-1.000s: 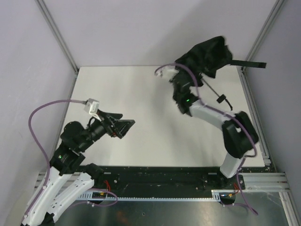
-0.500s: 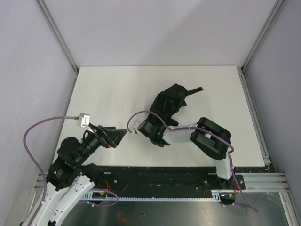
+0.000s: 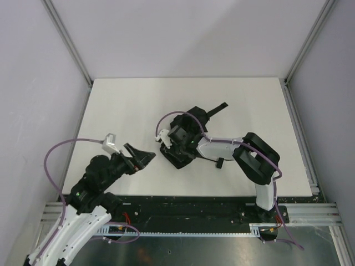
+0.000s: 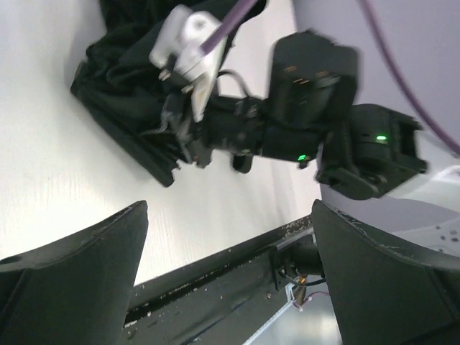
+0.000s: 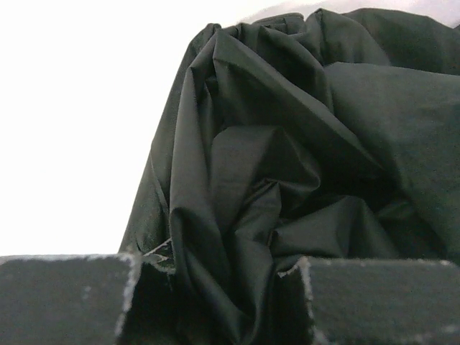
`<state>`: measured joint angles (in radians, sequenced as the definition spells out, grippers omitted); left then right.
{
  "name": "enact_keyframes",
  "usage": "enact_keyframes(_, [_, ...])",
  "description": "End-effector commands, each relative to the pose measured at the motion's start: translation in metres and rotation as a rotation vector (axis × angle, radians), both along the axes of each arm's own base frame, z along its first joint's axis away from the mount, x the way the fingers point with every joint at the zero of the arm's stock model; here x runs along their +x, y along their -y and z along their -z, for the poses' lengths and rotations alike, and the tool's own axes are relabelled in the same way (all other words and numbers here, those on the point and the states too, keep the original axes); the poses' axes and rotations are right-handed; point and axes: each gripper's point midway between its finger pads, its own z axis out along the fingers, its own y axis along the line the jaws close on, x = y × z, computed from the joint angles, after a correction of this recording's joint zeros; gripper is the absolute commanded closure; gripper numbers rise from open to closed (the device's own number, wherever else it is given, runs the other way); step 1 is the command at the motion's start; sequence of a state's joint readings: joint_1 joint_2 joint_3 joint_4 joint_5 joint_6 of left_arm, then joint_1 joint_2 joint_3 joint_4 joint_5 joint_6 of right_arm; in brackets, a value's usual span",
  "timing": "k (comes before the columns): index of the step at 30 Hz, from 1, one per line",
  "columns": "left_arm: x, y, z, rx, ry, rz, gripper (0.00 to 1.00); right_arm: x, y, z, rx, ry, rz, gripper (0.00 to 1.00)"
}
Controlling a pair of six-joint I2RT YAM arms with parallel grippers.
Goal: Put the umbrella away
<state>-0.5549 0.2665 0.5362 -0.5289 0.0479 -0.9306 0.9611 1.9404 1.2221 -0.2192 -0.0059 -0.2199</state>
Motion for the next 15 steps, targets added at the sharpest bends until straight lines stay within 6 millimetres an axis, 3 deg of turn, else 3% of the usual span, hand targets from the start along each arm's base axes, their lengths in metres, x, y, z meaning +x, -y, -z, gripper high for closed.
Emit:
enact_keyframes(1, [0.011,0.009,0.042,-0.035,-0.238,-0.060,0.01,-0.097,0.040,0.076,-0.070,-0.536,-0.040,1.00])
enact_keyframes(11, [0.046,0.017,0.102,-0.188,-0.519,-0.135,0.00,-0.094,0.045,0.074,0.015,-0.641,-0.055,1.00])
enact_keyframes(15, [0.067,0.020,0.112,-0.234,-0.536,-0.133,0.01,-0.092,0.041,0.068,0.057,-0.662,-0.060,1.00])
